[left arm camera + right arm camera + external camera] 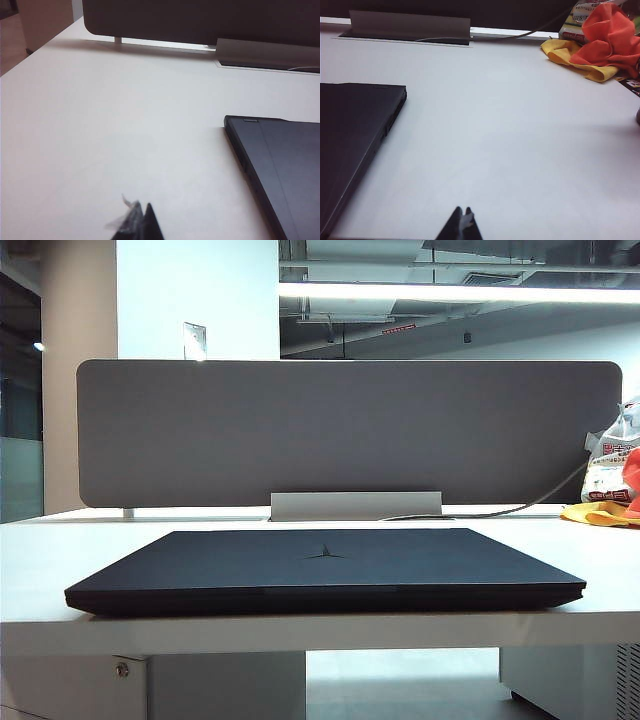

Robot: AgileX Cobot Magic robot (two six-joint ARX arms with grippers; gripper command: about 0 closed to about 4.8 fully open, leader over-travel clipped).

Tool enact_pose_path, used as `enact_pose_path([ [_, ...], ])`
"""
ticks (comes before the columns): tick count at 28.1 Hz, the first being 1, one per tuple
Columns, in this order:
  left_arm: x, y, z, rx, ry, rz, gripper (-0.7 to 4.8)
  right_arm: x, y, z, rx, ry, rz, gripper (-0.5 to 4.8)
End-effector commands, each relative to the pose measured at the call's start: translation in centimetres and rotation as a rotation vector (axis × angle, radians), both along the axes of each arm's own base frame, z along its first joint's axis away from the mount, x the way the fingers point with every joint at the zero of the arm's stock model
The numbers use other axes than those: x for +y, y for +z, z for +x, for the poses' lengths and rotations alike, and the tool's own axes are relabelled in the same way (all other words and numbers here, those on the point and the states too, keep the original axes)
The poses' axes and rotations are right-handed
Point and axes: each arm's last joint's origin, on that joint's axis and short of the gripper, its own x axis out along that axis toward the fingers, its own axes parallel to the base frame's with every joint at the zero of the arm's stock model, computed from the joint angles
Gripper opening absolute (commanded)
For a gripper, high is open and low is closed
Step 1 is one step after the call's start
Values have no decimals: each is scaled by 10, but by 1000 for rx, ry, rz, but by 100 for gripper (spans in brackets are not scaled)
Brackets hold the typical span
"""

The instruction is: Open the lid of the laptop and use the keypad to enter the password "123".

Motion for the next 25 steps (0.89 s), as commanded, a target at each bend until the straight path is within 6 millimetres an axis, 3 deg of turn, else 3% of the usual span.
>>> enact_pose_path([
  [1, 0, 1, 0, -9, -3, 4, -3, 0, 0, 0, -11, -1, 1, -5],
  [25, 0, 3, 0, -26, 2, -17, -3, 0, 2, 1, -32, -8, 0, -4],
])
